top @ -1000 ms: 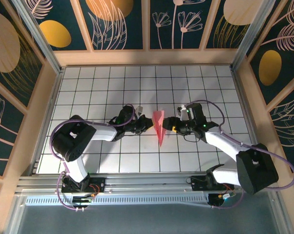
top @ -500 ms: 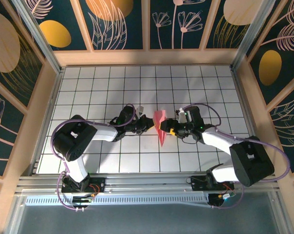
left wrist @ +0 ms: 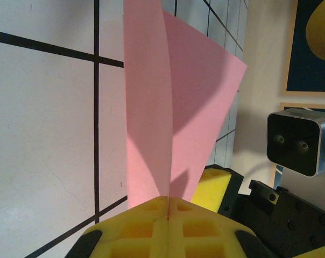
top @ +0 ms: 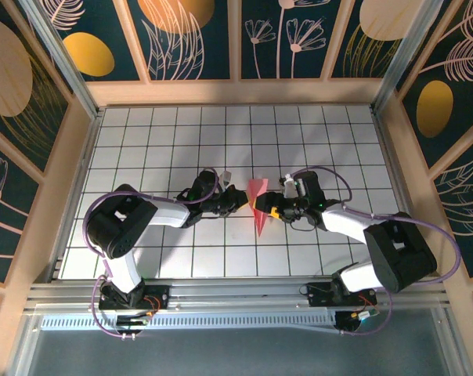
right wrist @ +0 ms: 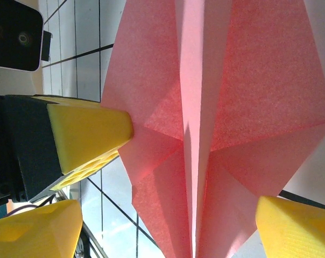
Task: Fold a paper plane with a square sheet of paper (fold left side to right side)
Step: Turn over the paper plane at the center of the table.
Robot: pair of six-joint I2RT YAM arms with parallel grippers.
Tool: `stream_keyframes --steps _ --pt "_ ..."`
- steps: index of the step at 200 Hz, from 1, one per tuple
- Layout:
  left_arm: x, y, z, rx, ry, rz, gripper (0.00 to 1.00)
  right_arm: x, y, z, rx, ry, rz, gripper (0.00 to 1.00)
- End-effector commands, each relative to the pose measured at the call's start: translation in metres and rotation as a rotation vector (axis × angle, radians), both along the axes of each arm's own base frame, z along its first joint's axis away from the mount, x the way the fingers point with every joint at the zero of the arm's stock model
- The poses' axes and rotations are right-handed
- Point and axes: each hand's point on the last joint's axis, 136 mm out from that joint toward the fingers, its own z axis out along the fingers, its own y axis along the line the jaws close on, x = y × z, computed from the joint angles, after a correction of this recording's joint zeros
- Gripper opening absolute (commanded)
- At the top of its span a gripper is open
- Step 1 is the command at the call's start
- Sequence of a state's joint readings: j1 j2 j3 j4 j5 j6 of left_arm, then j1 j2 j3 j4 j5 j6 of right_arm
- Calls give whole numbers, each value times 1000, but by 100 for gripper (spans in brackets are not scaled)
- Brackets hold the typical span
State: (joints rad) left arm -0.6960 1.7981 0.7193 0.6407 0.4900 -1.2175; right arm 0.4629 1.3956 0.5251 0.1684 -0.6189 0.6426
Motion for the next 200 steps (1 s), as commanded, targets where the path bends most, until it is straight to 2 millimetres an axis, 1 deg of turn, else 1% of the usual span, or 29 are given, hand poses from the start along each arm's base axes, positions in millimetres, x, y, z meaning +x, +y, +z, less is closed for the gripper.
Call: stream_keyframes --steps 1,38,53,100,115,150,200 --pt "-2 -5 -1 -22 16 -7 0 1 -5 -7 -38 6 -29 85" --pt "-3 -5 -1 -21 17 -10 0 3 -8 -9 -53 7 -51 86" --pt "-4 -5 -1 -21 17 -10 0 3 -9 -10 -59 11 -52 88" --pt "-4 -5 -2 -21 19 -12 0 2 -4 -9 -36 20 -34 88" --pt "-4 -6 -2 -22 18 -13 0 -1 -1 -8 -16 28 -19 87" --pt "-4 -6 -3 -22 21 -12 0 -5 6 -6 20 50 7 79" --pt "-5 -7 -9 -11 31 -14 0 -4 9 -5 -1 46 10 71"
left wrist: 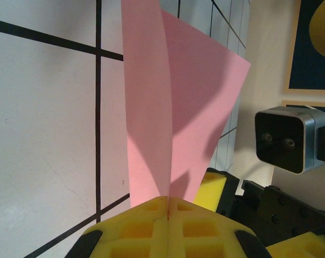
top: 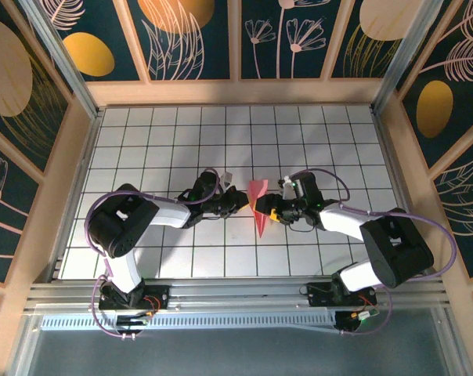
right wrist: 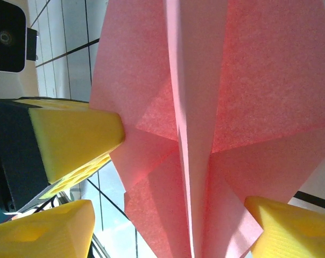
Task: Fold a paper plane with a square sheet of paper (fold left side to right side)
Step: Turn over the paper plane at the center of the table.
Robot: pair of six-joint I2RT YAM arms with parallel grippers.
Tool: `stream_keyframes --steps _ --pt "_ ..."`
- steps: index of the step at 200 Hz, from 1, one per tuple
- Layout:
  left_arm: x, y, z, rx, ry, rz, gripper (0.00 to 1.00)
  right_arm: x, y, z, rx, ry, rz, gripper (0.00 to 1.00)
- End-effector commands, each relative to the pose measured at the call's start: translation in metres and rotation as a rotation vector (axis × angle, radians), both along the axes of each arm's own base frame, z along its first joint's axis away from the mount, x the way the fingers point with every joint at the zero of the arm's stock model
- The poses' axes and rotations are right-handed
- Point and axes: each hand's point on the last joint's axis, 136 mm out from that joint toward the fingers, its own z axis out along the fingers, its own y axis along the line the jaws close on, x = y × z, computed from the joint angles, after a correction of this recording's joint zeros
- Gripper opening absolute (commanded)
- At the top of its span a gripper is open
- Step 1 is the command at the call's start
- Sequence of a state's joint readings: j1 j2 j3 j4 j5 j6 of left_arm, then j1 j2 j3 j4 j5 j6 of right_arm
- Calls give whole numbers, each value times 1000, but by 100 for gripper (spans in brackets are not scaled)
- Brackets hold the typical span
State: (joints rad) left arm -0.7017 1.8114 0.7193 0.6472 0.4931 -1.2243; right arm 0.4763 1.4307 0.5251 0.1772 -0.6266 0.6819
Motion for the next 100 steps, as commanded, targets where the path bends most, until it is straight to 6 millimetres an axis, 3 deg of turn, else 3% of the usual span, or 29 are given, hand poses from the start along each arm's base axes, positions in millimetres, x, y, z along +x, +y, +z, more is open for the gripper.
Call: stream_keyframes --steps 1,37,100 --pt "-3 -4 -5 -11 20 -8 0 1 6 4 -4 -11 15 70" --pt "-4 -6 -10 -1 31 -13 0 2 0 -5 -97 1 4 64" --pt "-5 -9 -10 3 33 -20 0 5 -1 -12 -209 -2 19 62"
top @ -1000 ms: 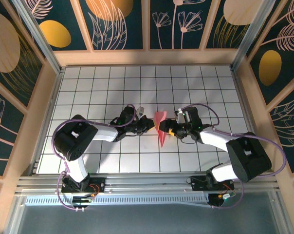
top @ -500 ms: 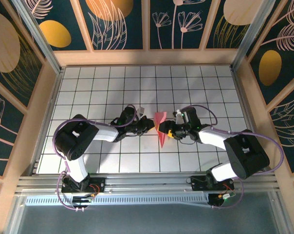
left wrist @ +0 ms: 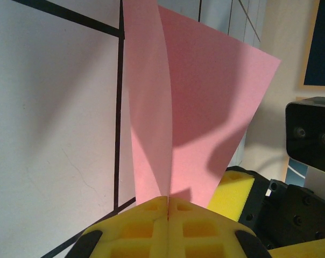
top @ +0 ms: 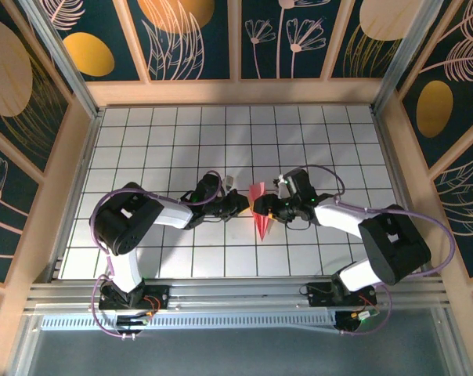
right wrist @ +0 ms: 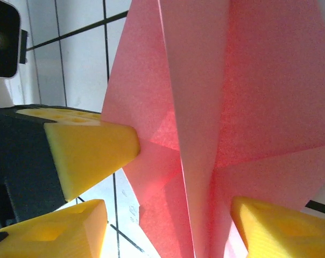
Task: Fold a paper plane with a square sheet of paper (fold left side to right side)
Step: Turn over the paper plane at the center of the table.
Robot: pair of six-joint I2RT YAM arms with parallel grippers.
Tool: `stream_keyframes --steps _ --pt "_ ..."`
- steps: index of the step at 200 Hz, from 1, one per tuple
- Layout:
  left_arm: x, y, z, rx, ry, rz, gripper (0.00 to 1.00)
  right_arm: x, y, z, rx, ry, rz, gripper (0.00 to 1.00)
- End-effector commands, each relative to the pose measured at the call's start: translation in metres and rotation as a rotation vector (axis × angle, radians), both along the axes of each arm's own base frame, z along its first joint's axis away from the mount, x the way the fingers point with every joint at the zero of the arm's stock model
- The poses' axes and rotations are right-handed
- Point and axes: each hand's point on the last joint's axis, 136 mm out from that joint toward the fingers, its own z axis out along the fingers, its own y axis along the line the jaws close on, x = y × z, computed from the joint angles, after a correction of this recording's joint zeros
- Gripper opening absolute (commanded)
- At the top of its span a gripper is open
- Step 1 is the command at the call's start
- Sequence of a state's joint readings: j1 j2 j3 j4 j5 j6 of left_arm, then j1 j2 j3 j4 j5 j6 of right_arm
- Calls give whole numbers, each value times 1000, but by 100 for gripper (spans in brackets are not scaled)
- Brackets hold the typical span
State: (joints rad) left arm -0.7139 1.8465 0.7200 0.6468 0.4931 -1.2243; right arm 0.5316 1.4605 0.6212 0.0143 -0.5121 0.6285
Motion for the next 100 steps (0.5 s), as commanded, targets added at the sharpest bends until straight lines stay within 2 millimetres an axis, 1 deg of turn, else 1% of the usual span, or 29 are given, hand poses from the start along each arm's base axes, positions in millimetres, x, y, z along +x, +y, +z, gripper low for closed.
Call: stream_keyframes --steps 1,6,12,68,100 --pt "1 -7 4 -20 8 -7 0 3 -5 -5 -77 -6 5 61" --pt "1 -7 5 -21 7 -8 0 4 -5 -6 -83 -5 5 61" --pt "1 -7 4 -20 7 -7 0 -1 -1 -7 -91 -5 25 61" --pt "0 -9 2 -17 13 -10 0 -2 1 -8 -137 -9 43 57" --pt "-1 -9 2 -16 12 -12 0 -2 -3 -11 -189 -5 46 52"
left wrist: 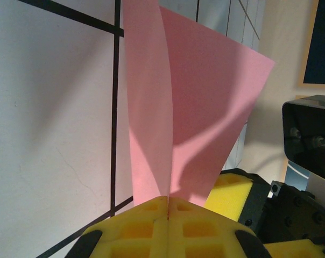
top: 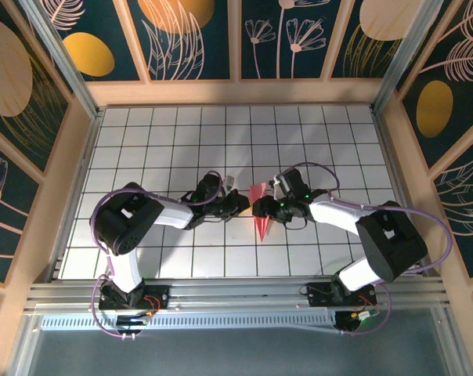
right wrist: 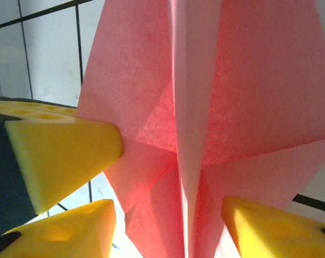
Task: Fold a paper plane with a square sheet of paper (fold left side to right side)
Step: Turn over the paper plane at the center of the table, then pick up the paper plane at the center of the table.
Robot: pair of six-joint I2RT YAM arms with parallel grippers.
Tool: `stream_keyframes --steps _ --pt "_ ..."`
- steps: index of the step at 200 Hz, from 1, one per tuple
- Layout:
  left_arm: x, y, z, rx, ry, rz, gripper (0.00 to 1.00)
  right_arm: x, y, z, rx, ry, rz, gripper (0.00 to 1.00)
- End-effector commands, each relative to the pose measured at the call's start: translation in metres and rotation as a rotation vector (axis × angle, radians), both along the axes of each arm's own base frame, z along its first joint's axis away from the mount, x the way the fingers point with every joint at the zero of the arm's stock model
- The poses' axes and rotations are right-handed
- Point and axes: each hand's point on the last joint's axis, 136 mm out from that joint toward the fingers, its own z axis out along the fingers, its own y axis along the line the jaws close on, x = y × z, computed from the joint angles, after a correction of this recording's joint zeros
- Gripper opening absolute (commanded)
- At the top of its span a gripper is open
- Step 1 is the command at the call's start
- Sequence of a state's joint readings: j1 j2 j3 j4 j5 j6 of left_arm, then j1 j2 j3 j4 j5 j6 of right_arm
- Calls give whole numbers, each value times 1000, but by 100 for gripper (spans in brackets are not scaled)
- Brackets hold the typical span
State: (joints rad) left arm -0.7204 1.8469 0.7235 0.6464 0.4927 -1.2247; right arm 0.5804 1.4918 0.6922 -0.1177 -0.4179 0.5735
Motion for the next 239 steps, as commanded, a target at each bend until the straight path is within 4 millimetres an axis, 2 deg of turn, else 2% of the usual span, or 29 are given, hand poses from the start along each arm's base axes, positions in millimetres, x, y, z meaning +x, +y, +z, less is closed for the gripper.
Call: stream_keyframes --steps 1,99,239 --pt "1 -7 1 -14 15 -6 0 2 -3 -2 -65 -7 12 52" --pt "-1 -7 -7 4 24 -8 0 -1 -5 -11 -133 9 15 28" --pt "-6 -12 -16 34 35 -23 0 -7 2 -26 -195 71 -3 19"
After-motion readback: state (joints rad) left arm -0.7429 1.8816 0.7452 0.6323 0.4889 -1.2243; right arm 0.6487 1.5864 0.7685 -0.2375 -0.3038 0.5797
